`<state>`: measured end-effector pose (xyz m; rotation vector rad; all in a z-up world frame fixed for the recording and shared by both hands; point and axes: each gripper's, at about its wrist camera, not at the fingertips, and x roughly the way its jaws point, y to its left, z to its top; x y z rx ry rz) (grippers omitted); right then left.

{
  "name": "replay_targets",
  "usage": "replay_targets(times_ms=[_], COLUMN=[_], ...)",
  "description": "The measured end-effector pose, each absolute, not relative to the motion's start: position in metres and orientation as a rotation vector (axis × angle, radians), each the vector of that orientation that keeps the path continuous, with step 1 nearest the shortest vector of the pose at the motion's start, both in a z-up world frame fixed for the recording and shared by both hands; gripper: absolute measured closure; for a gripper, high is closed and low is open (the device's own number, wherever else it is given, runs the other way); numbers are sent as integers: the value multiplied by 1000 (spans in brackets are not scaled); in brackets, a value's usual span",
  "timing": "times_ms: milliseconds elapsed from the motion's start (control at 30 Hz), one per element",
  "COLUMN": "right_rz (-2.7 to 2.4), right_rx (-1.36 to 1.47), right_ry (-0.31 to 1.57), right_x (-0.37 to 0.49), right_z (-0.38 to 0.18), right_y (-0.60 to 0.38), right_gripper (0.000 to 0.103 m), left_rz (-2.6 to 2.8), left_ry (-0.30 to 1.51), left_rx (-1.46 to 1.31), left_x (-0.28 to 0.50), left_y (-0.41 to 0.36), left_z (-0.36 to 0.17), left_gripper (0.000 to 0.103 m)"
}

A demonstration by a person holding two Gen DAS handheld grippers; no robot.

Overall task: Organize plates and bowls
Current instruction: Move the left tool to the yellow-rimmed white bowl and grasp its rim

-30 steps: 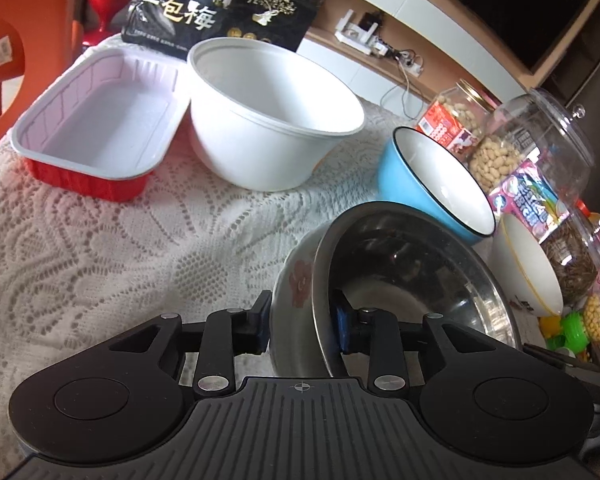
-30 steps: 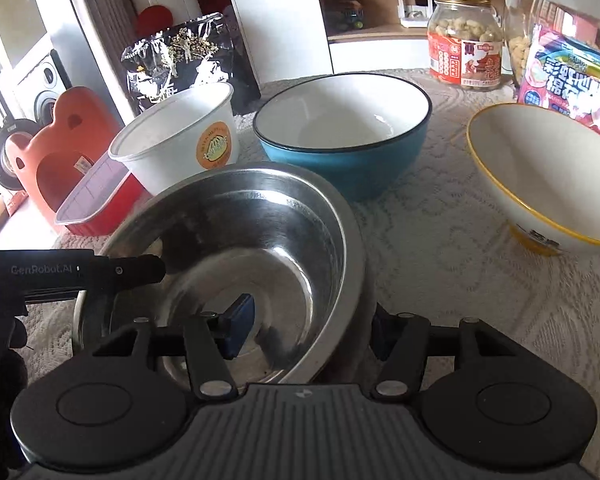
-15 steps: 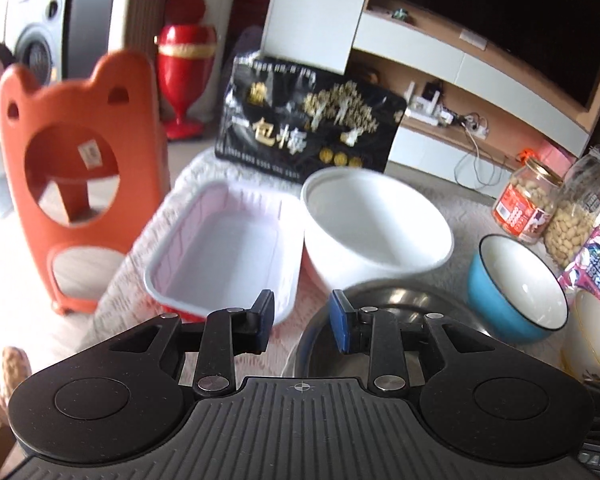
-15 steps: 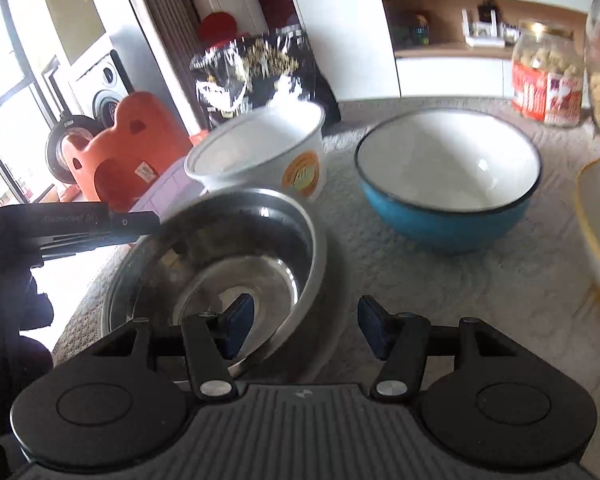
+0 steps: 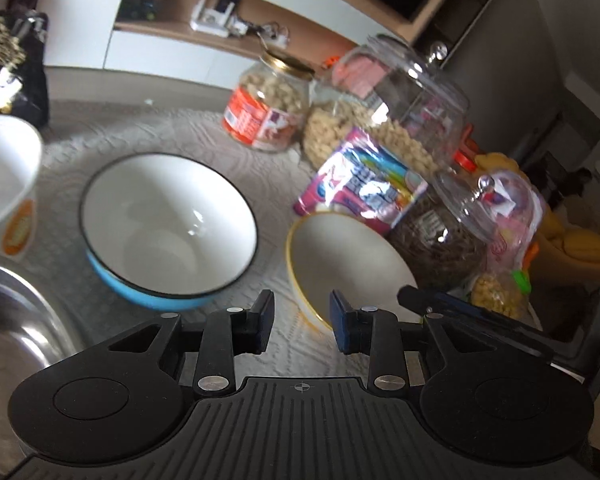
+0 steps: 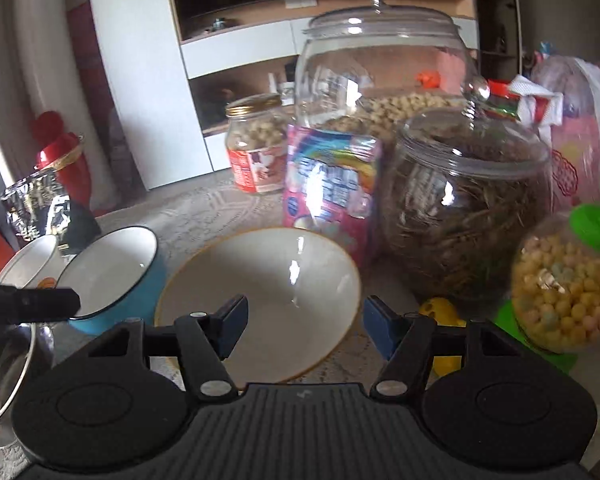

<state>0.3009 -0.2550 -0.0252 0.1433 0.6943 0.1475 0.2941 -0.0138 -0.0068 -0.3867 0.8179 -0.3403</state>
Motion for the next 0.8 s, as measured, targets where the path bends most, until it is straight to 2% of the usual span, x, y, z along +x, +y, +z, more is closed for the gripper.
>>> replay_targets(times_ms=[267, 400, 467, 800], right_rz=[139, 191, 196, 292], right_rx=[162, 201, 210, 230], right_ry=[770, 822, 834, 896], right_x=[338, 360, 365, 323], right_z=[-54, -61, -60, -48], right_y=[-261, -260, -259, -248], right_gripper=[56, 71, 71, 71], left_rz=[-256, -239, -256, -235], left_ry=[853, 865, 859, 928], left_rx=[-374, -369, -374, -294], left_x=[315, 333, 339, 311], left_y=[-38, -45, -50, -39], left_z=[-36, -45, -49, -42], left_gripper=[70, 70, 73, 72])
